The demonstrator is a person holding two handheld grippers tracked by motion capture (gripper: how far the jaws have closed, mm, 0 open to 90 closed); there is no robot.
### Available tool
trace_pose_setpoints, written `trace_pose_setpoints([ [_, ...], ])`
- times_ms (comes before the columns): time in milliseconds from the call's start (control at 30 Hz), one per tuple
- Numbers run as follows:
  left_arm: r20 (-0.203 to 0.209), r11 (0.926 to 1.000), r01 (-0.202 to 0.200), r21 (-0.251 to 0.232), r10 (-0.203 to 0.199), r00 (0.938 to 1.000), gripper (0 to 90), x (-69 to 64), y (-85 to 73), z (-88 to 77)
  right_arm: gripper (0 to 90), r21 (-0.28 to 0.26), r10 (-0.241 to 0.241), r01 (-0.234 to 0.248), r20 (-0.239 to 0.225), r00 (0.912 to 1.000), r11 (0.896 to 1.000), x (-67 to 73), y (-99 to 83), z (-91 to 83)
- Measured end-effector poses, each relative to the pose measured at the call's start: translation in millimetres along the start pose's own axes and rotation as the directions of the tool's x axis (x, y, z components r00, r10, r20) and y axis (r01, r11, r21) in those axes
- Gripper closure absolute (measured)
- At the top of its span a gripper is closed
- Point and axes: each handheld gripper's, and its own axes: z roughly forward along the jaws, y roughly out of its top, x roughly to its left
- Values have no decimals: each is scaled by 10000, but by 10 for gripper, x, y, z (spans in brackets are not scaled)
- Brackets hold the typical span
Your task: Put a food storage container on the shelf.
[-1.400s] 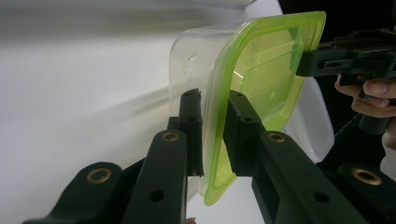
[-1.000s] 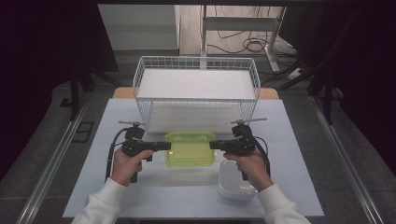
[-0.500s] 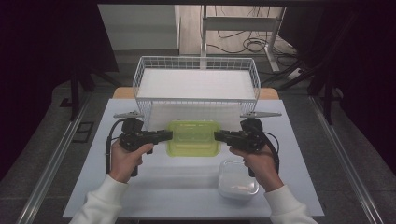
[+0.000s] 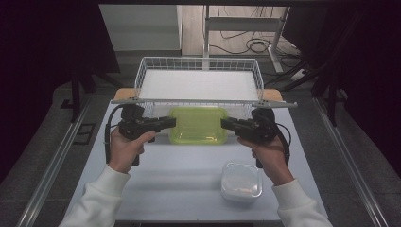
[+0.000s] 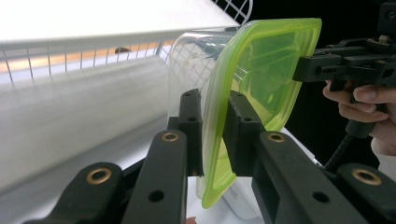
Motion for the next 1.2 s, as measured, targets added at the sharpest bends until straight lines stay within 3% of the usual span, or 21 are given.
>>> trace_pose_setpoints([
  [433,7,9995,-174,-272,174,9998,787,79,369,15,784,-504,-341,346,110,9994,9981,-88,365,33],
  [900,-305,9997,-209,-86,206,9993,790,253,678,141,788,-593,-5,9,65,10000,9982,-310,598,217],
  [1200,-14,9990,396,203,-395,9992,789,503,883,285,787,-312,508,-507,25,9987,9982,-503,784,375],
])
